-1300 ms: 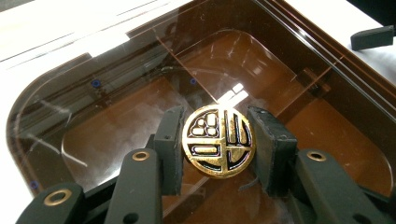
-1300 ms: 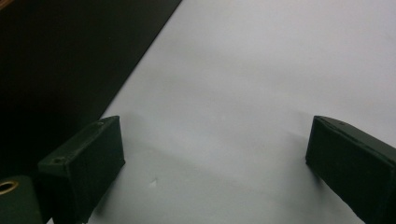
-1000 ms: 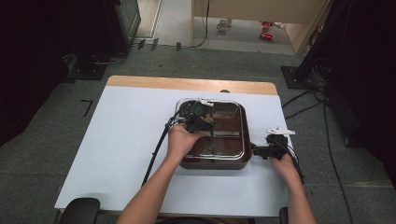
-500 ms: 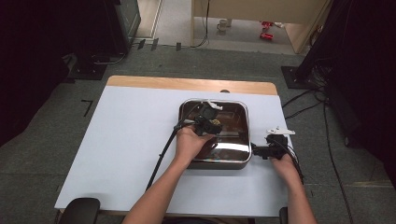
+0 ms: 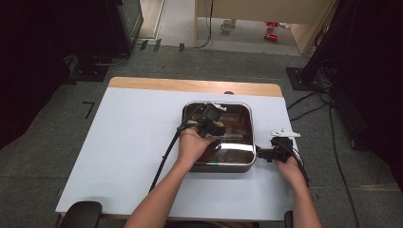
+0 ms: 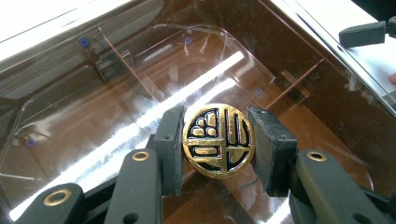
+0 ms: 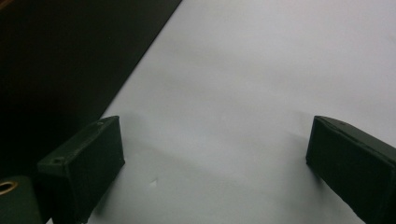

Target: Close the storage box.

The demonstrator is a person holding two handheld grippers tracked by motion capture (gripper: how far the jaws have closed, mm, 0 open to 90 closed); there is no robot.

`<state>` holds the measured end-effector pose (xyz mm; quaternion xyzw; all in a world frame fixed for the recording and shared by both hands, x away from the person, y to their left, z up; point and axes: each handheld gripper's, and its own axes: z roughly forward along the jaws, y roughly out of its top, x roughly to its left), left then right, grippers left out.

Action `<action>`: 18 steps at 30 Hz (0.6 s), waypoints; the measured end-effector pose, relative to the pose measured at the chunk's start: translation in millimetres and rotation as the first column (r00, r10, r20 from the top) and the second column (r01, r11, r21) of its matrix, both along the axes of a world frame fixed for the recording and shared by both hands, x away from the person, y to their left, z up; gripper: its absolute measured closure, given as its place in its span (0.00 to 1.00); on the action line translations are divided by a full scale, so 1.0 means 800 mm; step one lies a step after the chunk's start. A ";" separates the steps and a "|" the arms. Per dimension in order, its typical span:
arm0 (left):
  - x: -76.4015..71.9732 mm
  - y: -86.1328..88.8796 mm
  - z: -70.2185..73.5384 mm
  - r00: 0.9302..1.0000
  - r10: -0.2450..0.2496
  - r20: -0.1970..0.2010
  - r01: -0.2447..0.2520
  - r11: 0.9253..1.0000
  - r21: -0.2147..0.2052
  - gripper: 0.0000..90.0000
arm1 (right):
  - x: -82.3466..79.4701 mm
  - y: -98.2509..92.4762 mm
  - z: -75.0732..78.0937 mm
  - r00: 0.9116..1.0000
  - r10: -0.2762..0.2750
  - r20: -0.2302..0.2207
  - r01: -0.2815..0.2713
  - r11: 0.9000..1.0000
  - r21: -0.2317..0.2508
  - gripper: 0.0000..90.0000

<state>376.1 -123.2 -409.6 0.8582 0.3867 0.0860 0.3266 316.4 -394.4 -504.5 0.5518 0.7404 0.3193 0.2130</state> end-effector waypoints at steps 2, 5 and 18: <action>0.000 0.000 0.001 1.000 0.000 -0.004 0.000 1.000 0.000 0.66 | 0.000 0.000 0.000 1.000 0.000 0.000 0.000 1.000 0.000 0.04; 0.001 0.000 0.003 1.000 0.002 -0.009 -0.002 1.000 0.017 0.66 | 0.000 0.000 0.000 1.000 0.000 0.000 0.000 1.000 0.000 0.04; 0.003 0.000 0.000 1.000 0.004 -0.003 -0.004 1.000 0.013 0.65 | 0.000 0.000 0.000 1.000 0.001 0.000 -0.001 1.000 0.000 0.04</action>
